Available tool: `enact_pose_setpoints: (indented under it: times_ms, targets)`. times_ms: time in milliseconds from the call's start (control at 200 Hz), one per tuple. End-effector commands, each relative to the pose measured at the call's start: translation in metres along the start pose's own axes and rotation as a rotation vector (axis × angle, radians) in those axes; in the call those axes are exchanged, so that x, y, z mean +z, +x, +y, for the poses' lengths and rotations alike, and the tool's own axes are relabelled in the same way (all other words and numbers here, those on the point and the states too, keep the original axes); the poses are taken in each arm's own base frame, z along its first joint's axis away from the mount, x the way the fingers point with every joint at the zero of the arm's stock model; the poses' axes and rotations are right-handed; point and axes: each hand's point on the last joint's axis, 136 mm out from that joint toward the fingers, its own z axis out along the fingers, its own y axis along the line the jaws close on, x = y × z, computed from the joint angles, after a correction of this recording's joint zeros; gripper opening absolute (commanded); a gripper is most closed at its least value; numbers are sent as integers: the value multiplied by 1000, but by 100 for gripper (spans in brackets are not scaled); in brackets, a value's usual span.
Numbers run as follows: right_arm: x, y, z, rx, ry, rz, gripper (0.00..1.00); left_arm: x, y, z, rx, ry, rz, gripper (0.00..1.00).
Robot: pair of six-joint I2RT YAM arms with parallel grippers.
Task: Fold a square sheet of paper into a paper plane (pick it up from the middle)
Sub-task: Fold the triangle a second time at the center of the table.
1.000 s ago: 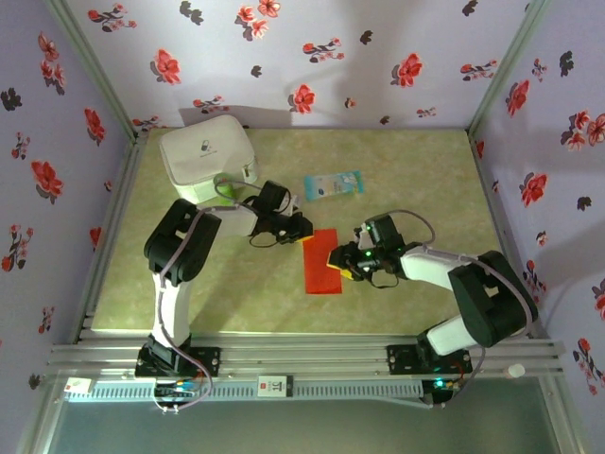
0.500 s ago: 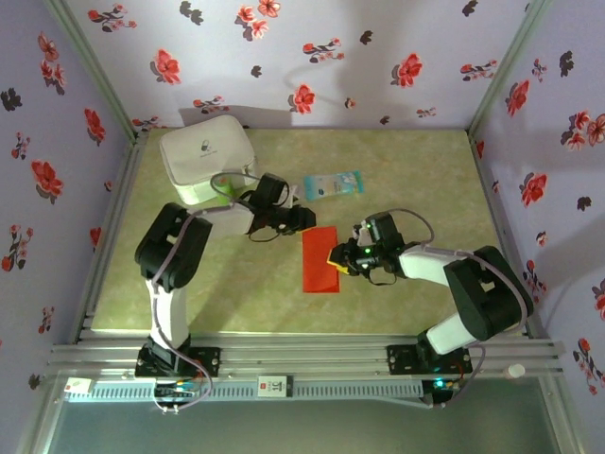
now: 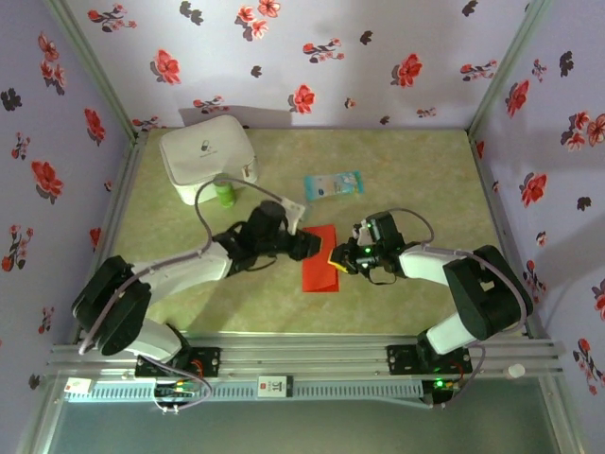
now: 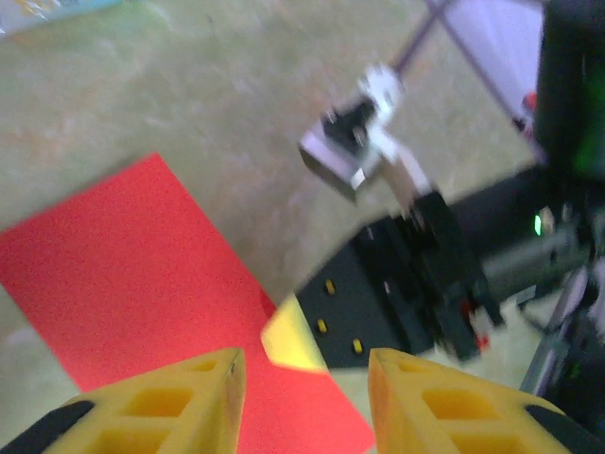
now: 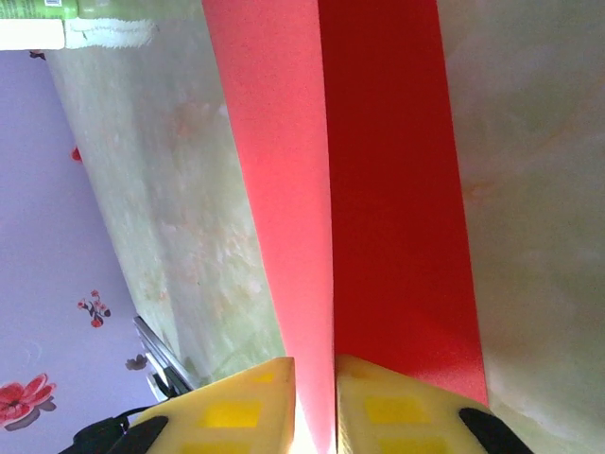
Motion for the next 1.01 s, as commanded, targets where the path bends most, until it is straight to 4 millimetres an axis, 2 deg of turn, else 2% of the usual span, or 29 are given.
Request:
enact_pose_setpoints:
  times_ms: [0, 185, 355, 505, 565, 860, 1000]
  targets:
    - [-2, -3, 5, -2, -12, 0, 15, -2, 17, 2, 180, -137, -31, 40]
    - [-3, -4, 8, -5, -17, 1, 15, 10, 54, -29, 381, -179, 20, 48]
    - [-3, -4, 7, 1, -11, -1, 15, 19, 68, -33, 520, -288, 21, 57]
    - [-3, -5, 9, 4, -19, -2, 15, 32, 80, -35, 631, -370, 55, 59]
    - [-3, -5, 9, 5, -19, -2, 15, 35, 82, -35, 660, -401, 56, 62]
    - [-4, -6, 11, 4, -23, -2, 16, 48, 84, -21, 690, -503, 56, 61]
    - [-4, -6, 11, 5, -22, -3, 16, 52, 82, -21, 687, -512, 47, 51]
